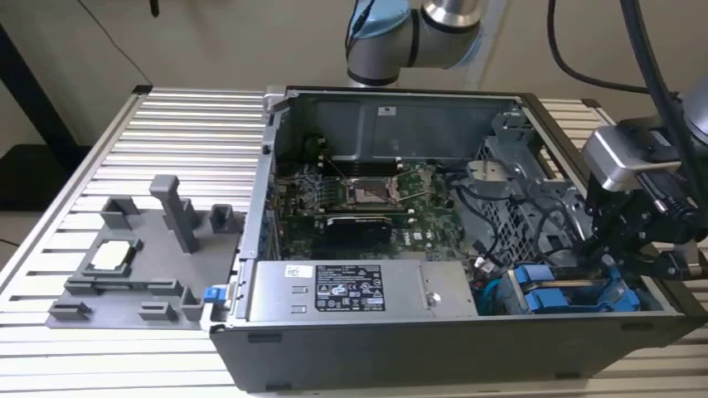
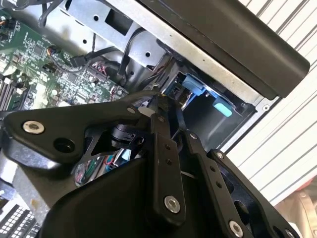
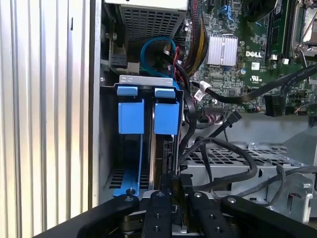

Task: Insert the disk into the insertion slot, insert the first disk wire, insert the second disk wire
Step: 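Insert the first disk wire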

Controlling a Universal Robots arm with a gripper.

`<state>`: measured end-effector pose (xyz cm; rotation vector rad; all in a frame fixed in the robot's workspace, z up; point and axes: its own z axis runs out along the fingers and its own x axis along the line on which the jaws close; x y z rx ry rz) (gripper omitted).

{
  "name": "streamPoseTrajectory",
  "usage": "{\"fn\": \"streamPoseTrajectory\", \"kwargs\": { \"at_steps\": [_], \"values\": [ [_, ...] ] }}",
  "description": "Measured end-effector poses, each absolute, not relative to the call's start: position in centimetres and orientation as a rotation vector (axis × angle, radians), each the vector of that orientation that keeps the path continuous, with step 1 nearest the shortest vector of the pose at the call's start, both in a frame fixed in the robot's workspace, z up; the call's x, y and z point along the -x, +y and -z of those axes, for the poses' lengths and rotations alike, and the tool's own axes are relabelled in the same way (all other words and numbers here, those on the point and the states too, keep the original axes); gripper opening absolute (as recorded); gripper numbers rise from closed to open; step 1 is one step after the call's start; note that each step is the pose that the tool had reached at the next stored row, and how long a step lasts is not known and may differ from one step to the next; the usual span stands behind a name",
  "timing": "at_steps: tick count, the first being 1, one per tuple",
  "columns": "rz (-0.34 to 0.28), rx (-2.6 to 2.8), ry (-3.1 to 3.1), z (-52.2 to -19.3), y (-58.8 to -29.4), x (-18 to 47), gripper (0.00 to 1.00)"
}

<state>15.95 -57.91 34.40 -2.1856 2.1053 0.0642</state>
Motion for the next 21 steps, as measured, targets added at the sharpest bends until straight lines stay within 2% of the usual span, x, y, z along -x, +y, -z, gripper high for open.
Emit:
{"fn": "streamPoseTrajectory", "kwargs": {
  "at_steps": [21],
  "values": [
    [-0.06, 2.136, 2.154, -33.37, -57.99, -15.98, 0.19]
  ]
}}
